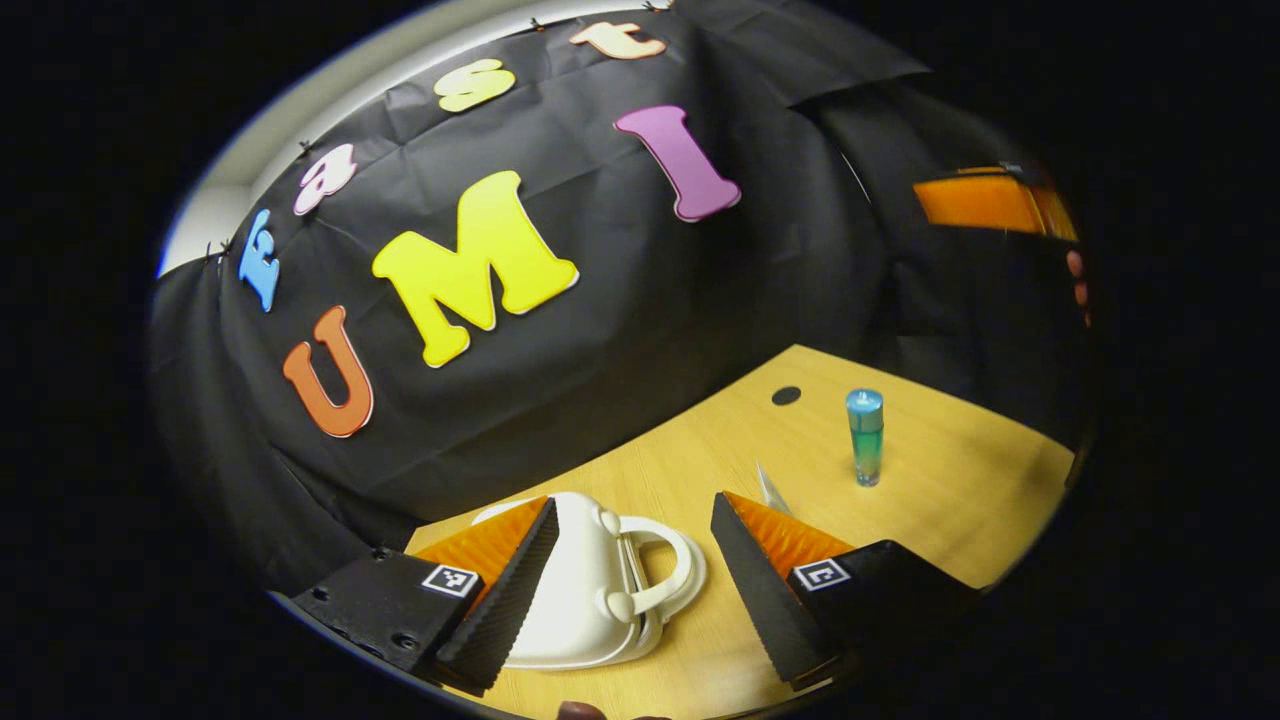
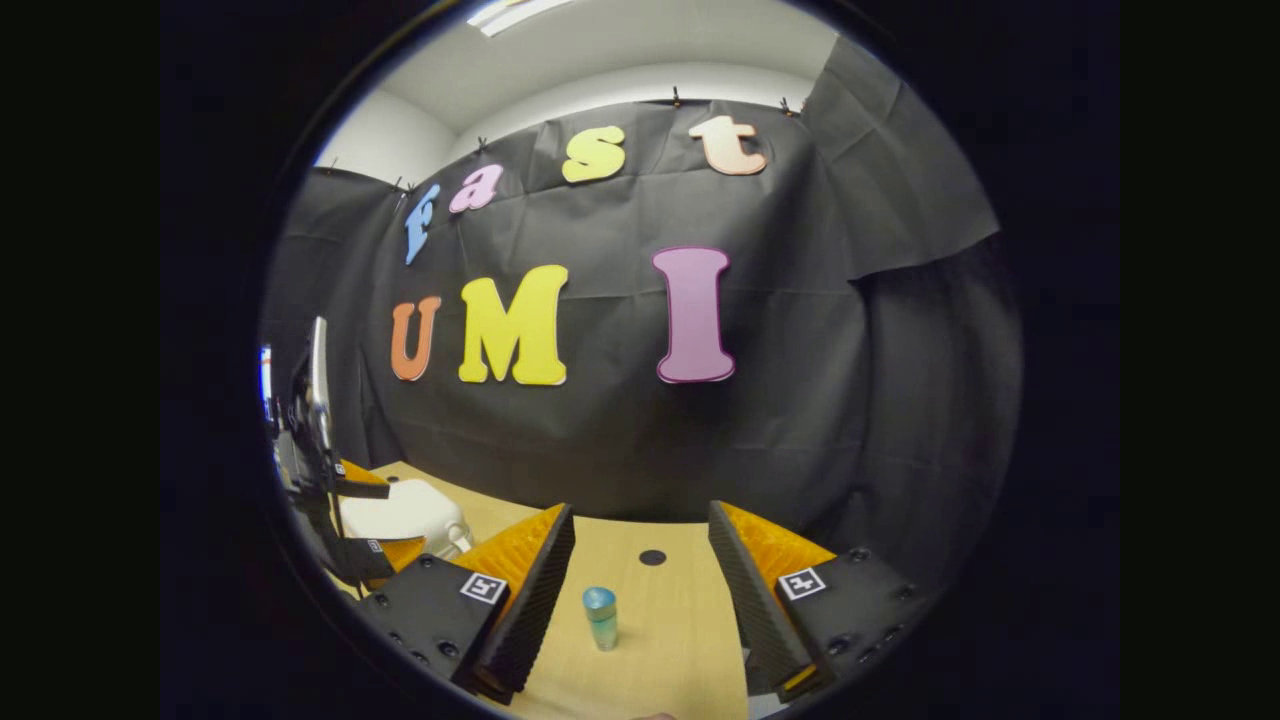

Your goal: First open the suitcase, pack the skin care products into it, and then close the suitcase.

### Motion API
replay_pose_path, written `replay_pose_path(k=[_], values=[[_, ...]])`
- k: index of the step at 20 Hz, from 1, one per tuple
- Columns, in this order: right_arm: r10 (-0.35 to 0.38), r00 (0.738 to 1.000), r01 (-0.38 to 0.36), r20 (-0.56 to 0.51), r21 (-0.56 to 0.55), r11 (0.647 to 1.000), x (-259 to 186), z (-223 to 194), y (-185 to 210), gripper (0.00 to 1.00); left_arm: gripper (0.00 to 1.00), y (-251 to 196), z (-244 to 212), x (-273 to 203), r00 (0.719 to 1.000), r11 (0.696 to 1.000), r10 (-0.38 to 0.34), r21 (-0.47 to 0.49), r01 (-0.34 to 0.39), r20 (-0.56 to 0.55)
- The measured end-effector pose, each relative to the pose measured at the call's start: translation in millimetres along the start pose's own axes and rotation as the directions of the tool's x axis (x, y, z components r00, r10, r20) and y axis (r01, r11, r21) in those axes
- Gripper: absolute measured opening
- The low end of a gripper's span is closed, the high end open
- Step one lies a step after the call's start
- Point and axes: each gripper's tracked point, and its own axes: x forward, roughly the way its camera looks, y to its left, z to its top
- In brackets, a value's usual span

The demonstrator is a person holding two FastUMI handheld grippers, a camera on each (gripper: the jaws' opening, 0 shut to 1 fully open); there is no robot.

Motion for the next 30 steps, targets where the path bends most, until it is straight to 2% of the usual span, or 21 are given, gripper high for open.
replay_pose_path(k=[4, 7, 9, 12, 14, 17, 18, 20, 21, 22, 23, 24, 26, 30], values=[[-0.058, 0.998, 0.059, -0.036, 0.009, 0.998, 1, -12, -32, 0.80, 0.97, -13, -46, 23, 0.991, 0.981, -0.011, 0.189, 0.037, -0.136], [-0.108, 0.992, 0.109, -0.063, 0.010, 0.994, 0, -22, -46, 0.80, 0.95, -23, -71, 34, 0.987, 0.932, 0.000, 0.357, 0.058, -0.160], [-0.138, 0.987, 0.139, -0.083, 0.007, 0.990, -5, -29, -50, 0.80, 0.92, -28, -93, 45, 0.980, 0.915, -0.014, 0.393, 0.092, -0.197], [-0.173, 0.980, 0.173, -0.094, -0.009, 0.985, -13, -31, -50, 0.80, 0.88, -28, -101, 59, 0.975, 0.895, -0.035, 0.427, 0.128, -0.219], [-0.189, 0.977, 0.189, -0.100, -0.011, 0.982, -17, -31, -44, 0.80, 0.82, -27, -106, 66, 0.972, 0.892, -0.045, 0.429, 0.143, -0.231], [-0.206, 0.973, 0.206, -0.100, -0.016, 0.978, -23, -30, -30, 0.80, 0.60, -32, -109, 72, 0.967, 0.886, -0.062, 0.434, 0.167, -0.245], [-0.211, 0.972, 0.211, -0.098, -0.018, 0.977, -25, -29, -27, 0.80, 0.58, -33, -111, 74, 0.965, 0.884, -0.068, 0.434, 0.175, -0.251], [-0.220, 0.970, 0.219, -0.099, -0.026, 0.975, -29, -30, -18, 0.80, 0.46, -37, -113, 74, 0.961, 0.884, -0.087, 0.425, 0.196, -0.264], [-0.223, 0.969, 0.221, -0.103, -0.029, 0.975, -31, -32, -15, 0.80, 0.35, -38, -110, 74, 0.961, 0.885, -0.097, 0.420, 0.202, -0.258], [-0.228, 0.968, 0.226, -0.105, -0.030, 0.974, -33, -31, -12, 0.78, 0.33, -38, -107, 73, 0.963, 0.888, -0.098, 0.415, 0.199, -0.251], [-0.232, 0.967, 0.230, -0.107, -0.031, 0.973, -34, -32, -10, 0.78, 0.28, -38, -105, 72, 0.964, 0.893, -0.097, 0.406, 0.193, -0.246], [-0.237, 0.965, 0.235, -0.108, -0.033, 0.971, -35, -30, -8, 0.78, 0.29, -37, -101, 70, 0.966, 0.901, -0.100, 0.390, 0.189, -0.238], [-0.243, 0.965, 0.241, -0.103, -0.031, 0.970, -35, -28, -5, 0.80, 0.20, -31, -91, 68, 0.971, 0.919, -0.106, 0.352, 0.179, -0.216], [-0.232, 0.969, 0.230, -0.084, -0.039, 0.972, -31, -18, 11, 0.80, 0.08, -7, -63, 52, 0.985, 0.970, -0.101, 0.205, 0.129, -0.141]])
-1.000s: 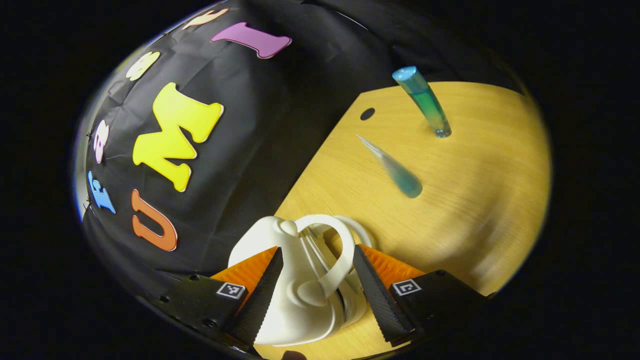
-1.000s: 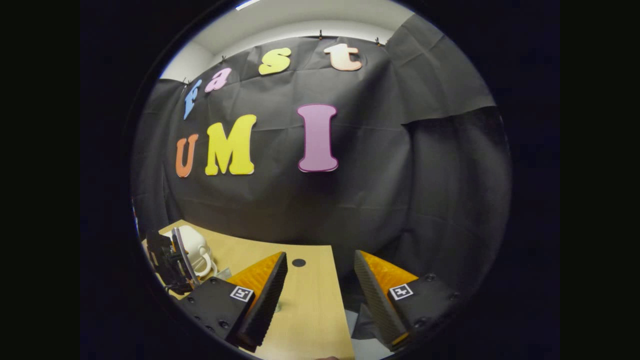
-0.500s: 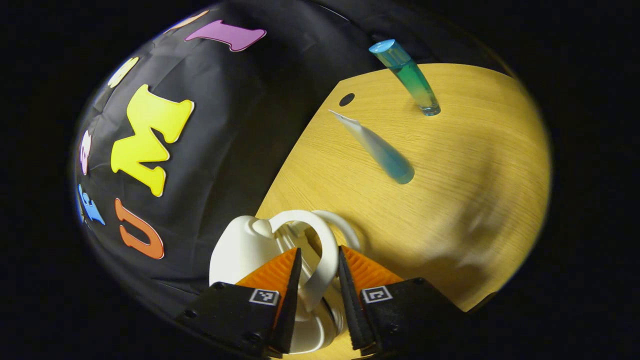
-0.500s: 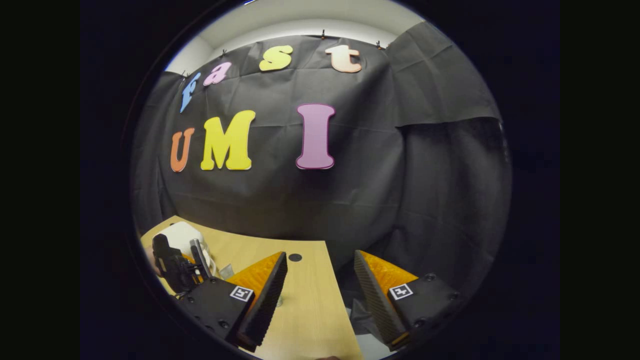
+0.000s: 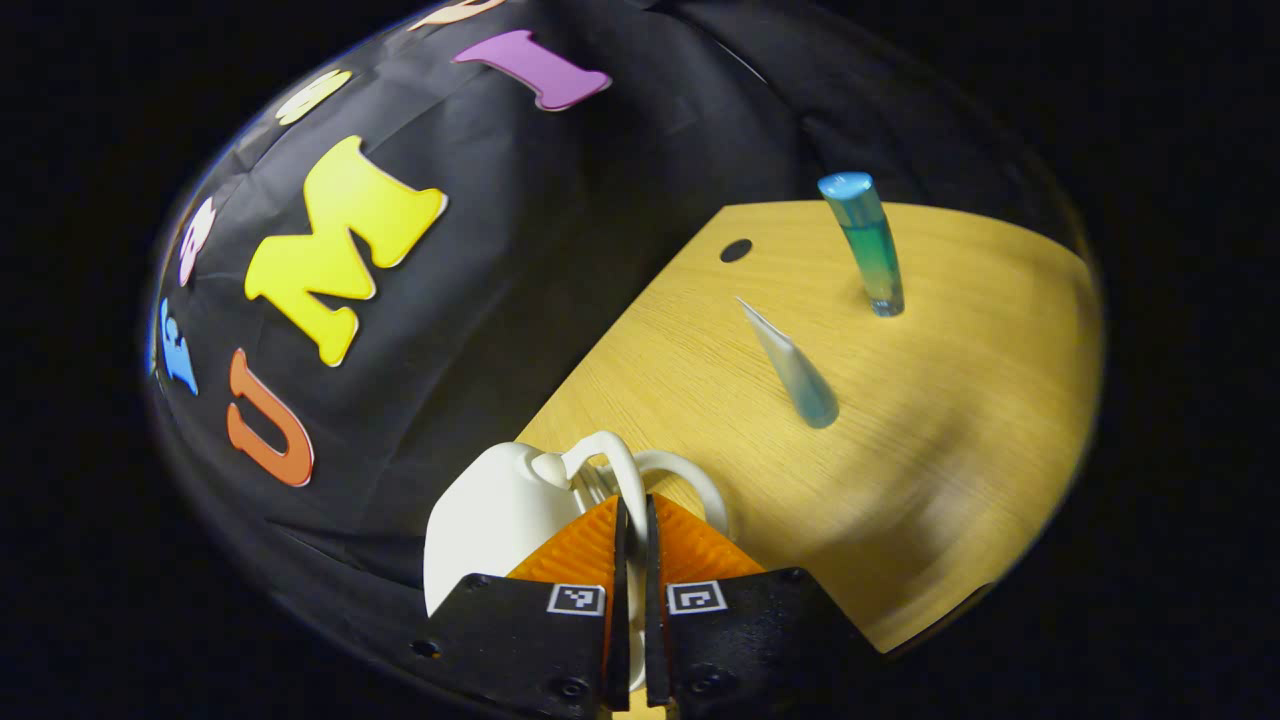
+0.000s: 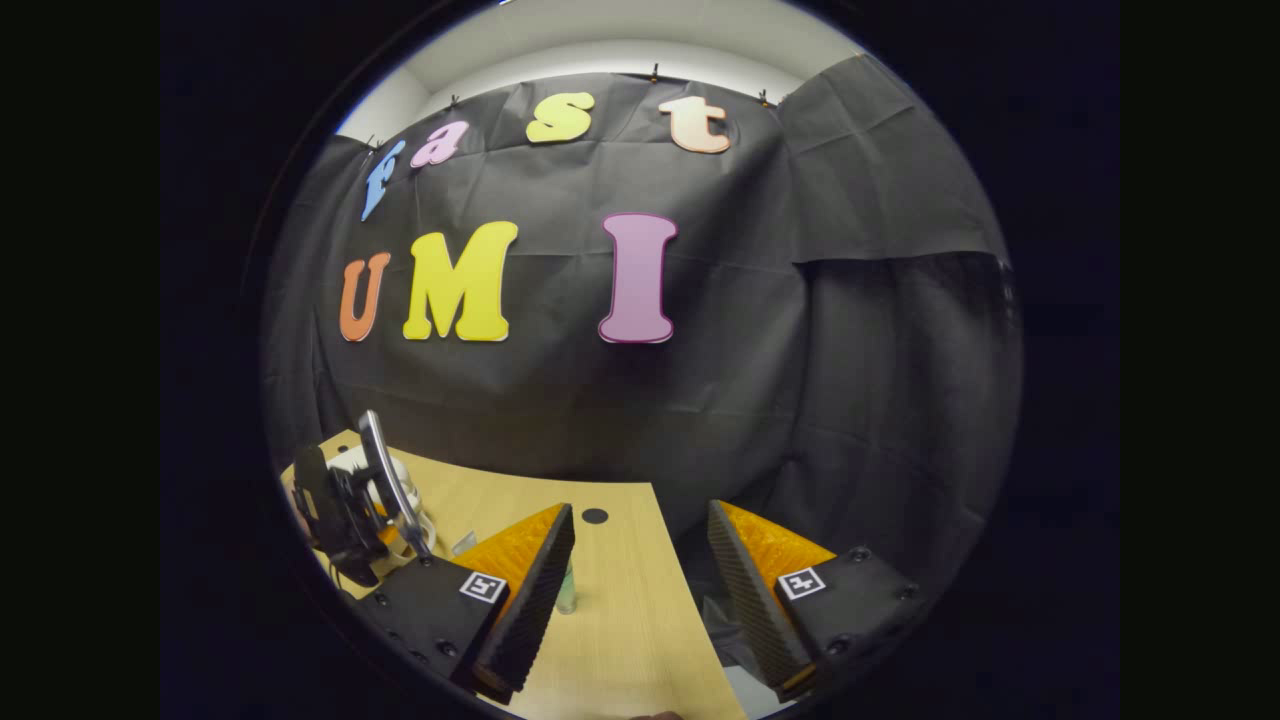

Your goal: First open the suitcase, pack the skin care products into it, and then close the suitcase.

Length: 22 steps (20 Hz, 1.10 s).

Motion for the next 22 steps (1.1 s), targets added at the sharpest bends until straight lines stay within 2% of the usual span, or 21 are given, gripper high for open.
replay_pose_path(k=[3, 6, 8, 12, 15, 16, 19, 22], values=[[0.030, 0.999, -0.030, 0.013, -0.010, 1.000, 1, 9, 22, 0.81, 0.05, 59, 25, -26, 0.993, 0.988, 0.072, -0.140, -0.058, 0.093], [0.069, 0.997, -0.068, 0.034, -0.020, 0.997, 3, 24, 50, 0.80, 0.05, 134, 28, -61, 0.973, 0.947, 0.177, -0.294, -0.128, 0.145], [0.102, 0.994, -0.101, 0.046, -0.022, 0.995, 5, 34, 73, 0.80, 0.04, 185, 13, -74, 0.961, 0.915, 0.222, -0.376, -0.146, 0.166], [0.131, 0.989, -0.131, 0.067, -0.008, 0.991, 7, 51, 103, 0.80, 0.04, 284, -53, -76, 0.924, 0.846, 0.355, -0.469, -0.254, 0.139], [0.147, 0.987, -0.146, 0.062, -0.025, 0.989, 4, 51, 124, 0.80, 0.04, 337, -118, -67, 0.910, 0.759, 0.406, -0.585, -0.285, 0.084], [0.146, 0.988, -0.144, 0.056, -0.037, 0.989, 3, 51, 129, 0.80, 0.04, 349, -139, -63, 0.907, 0.739, 0.415, -0.604, -0.297, 0.063], [0.126, 0.991, -0.124, 0.038, -0.047, 0.991, -1, 49, 141, 0.80, 0.04, 372, -198, -42, 0.913, 0.687, 0.407, -0.659, -0.305, 0.002], [0.099, 0.995, -0.098, 0.013, -0.057, 0.994, -6, 45, 151, 0.80, 0.05, 378, -255, -19, 0.931, 0.638, 0.356, -0.707, -0.304, -0.079]])
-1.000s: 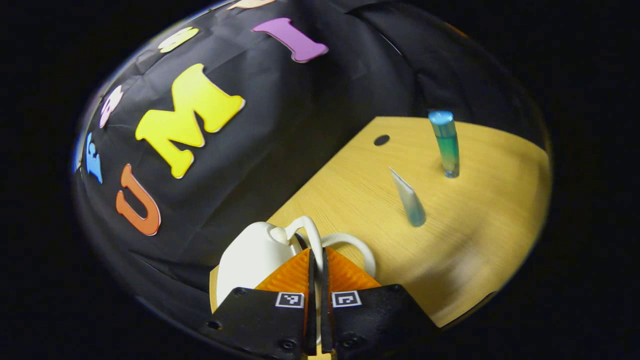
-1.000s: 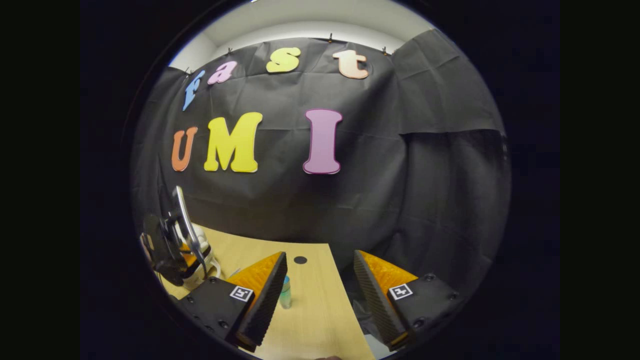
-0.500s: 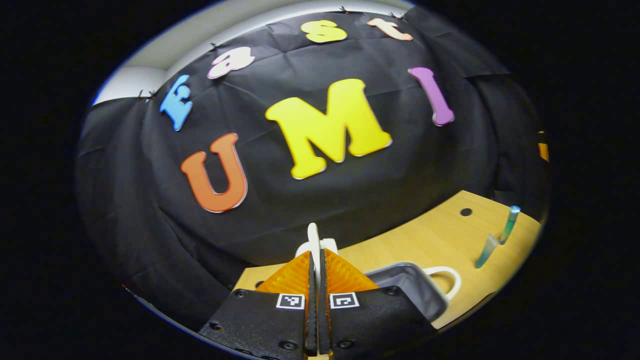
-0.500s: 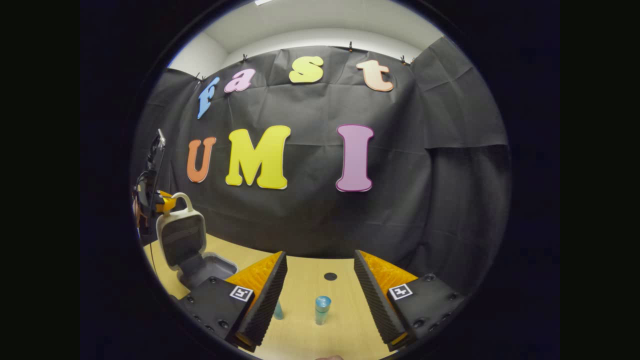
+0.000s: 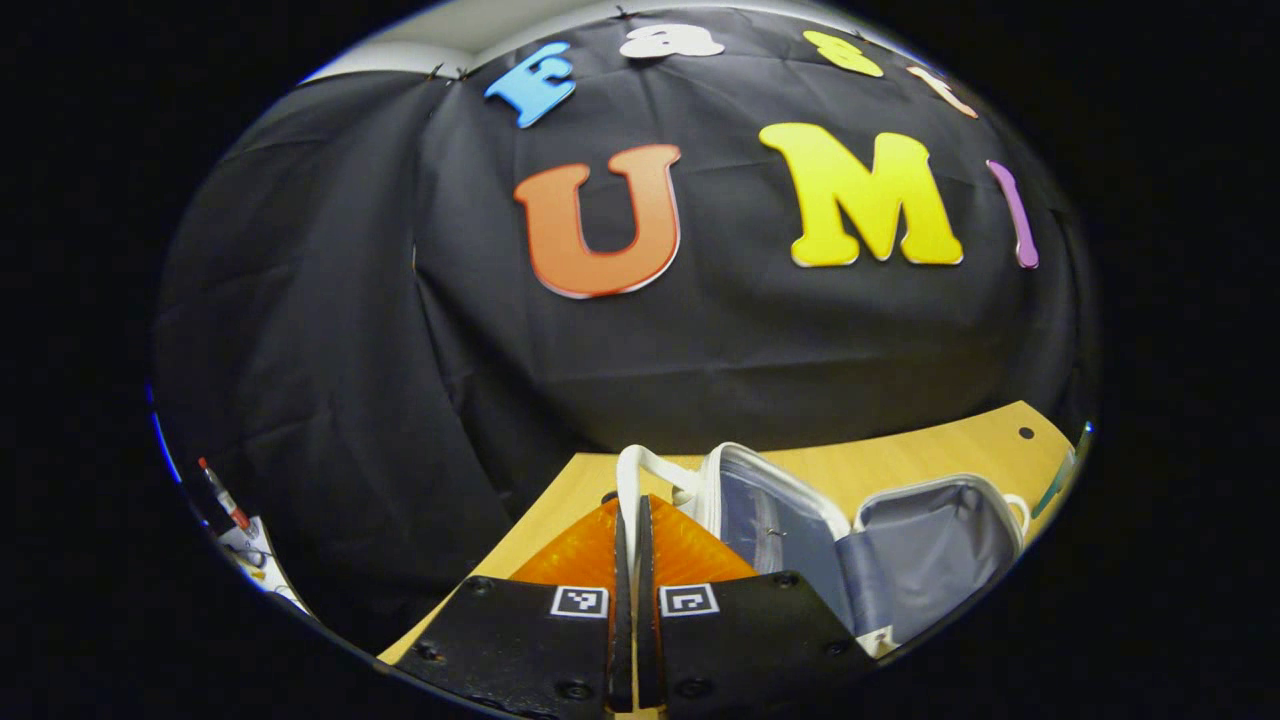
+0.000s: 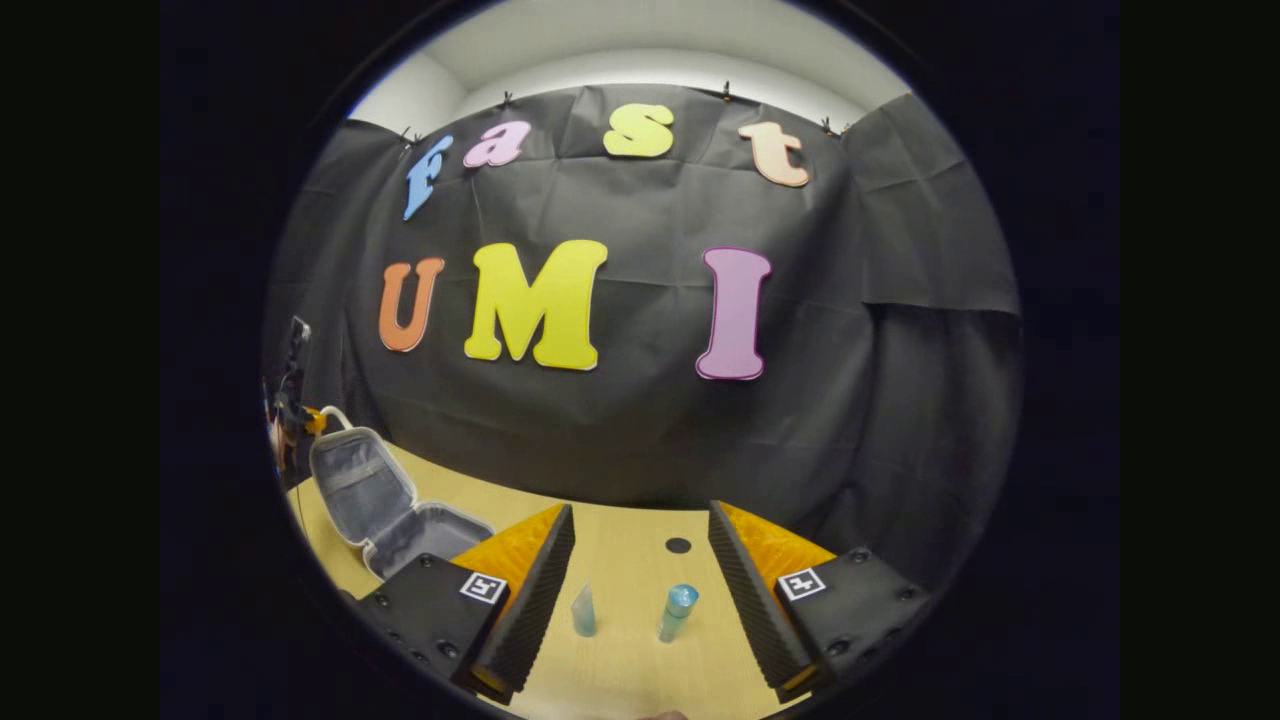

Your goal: First open the suitcase, pack the skin care products into it, and then close the suitcase.

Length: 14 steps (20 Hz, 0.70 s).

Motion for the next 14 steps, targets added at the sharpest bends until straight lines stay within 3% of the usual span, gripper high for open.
replay_pose_path(k=[4, 6, 10, 12, 14], values=[[-0.015, 1.000, 0.014, -0.023, -0.025, 1.000, -6, -3, 13, 0.80, 0.07, 28, -70, 40, 0.992, 0.993, -0.028, -0.118, 0.013, -0.125], [-0.011, 0.999, 0.010, -0.045, -0.012, 1.000, -8, -6, 20, 0.80, 0.08, 18, -98, 54, 0.980, 0.990, -0.045, -0.138, 0.018, -0.196], [-0.010, 0.998, 0.009, -0.062, -0.011, 1.000, -13, -7, 31, 0.80, 0.11, 13, -131, 72, 0.969, 0.976, -0.074, -0.216, 0.022, -0.236], [-0.005, 0.998, 0.004, -0.058, -0.010, 1.000, -13, -6, 34, 0.80, 0.18, 21, -135, 71, 0.969, 0.977, -0.051, -0.212, -0.002, -0.243], [-0.003, 0.997, 0.003, -0.071, 0.003, 1.000, -11, -11, 35, 0.79, 0.35, 32, -134, 69, 0.966, 0.985, -0.001, -0.166, -0.044, -0.257]])
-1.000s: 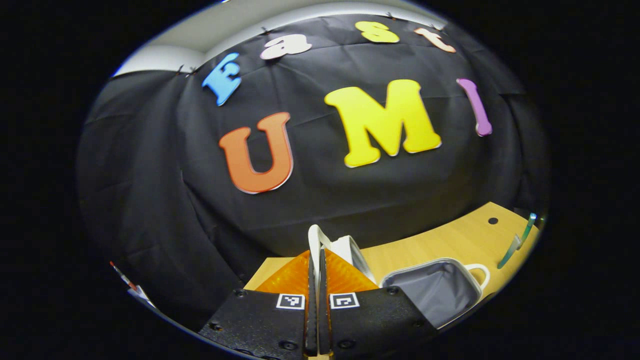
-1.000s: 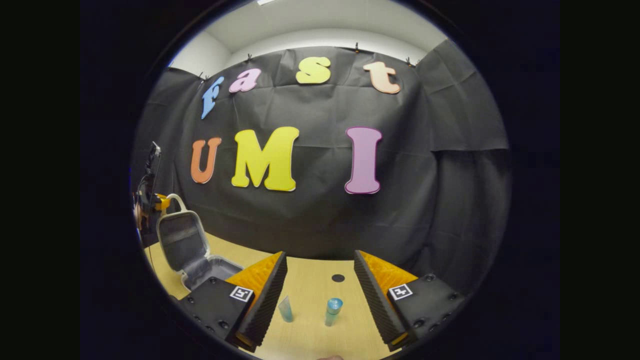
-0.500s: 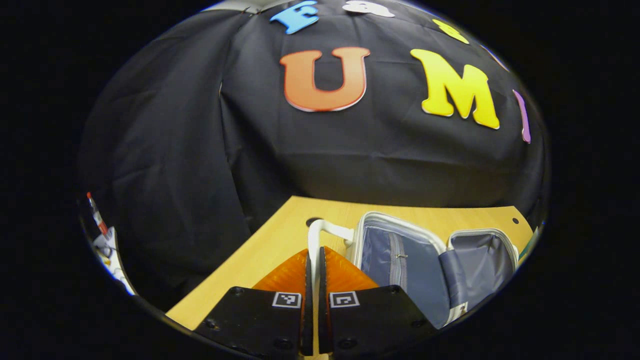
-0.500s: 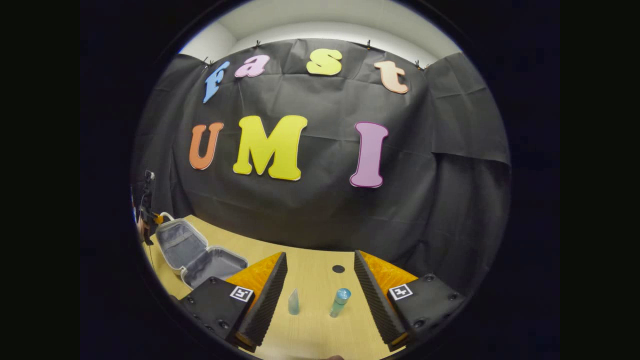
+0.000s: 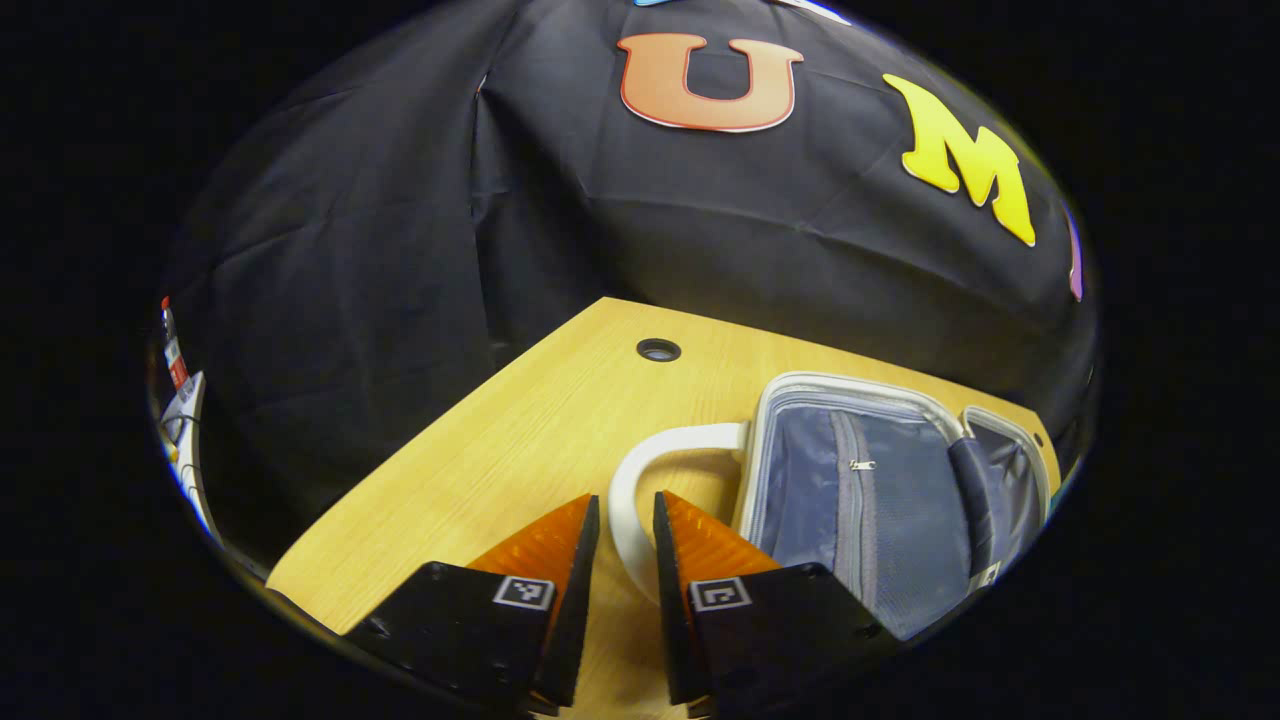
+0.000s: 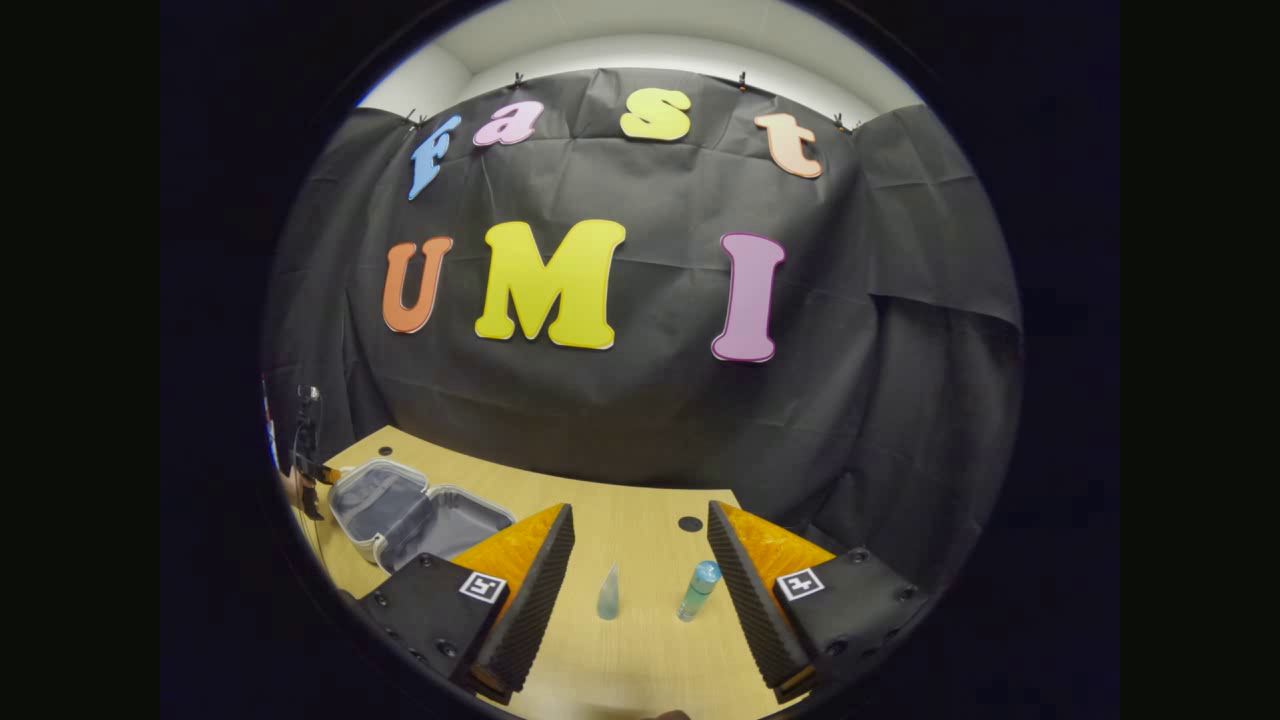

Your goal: First open the suitcase, pack the skin care products into it, and then close the suitcase.

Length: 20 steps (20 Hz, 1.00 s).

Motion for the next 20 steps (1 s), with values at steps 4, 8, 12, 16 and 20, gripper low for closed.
replay_pose_path(k=[4, 8, 12, 16, 20], values=[[0.006, 1.000, -0.005, -0.013, 0.055, 0.999, 8, -2, -2, 0.80, 0.81, -10, 21, -34, 0.999, 1.000, 0.025, 0.006, -0.025, 0.033], [0.018, 1.000, -0.019, 0.019, 0.073, 0.997, 12, 3, -12, 0.80, 1.00, -56, 67, -94, 0.985, 0.999, -0.005, 0.037, -0.001, 0.172], [0.034, 0.999, -0.037, 0.031, 0.091, 0.995, 13, -3, -33, 0.80, 1.00, -144, 101, -160, 0.953, 0.993, -0.080, 0.105, 0.052, 0.292], [0.043, 0.998, -0.047, 0.036, 0.105, 0.993, 11, -16, -66, 0.79, 0.99, -252, 100, -212, 0.924, 0.977, -0.187, 0.158, 0.141, 0.333], [0.066, 0.998, -0.068, 0.025, 0.108, 0.992, 11, -32, -99, 0.79, 0.99, -346, 75, -246, 0.908, 0.951, -0.299, 0.170, 0.258, 0.295]])
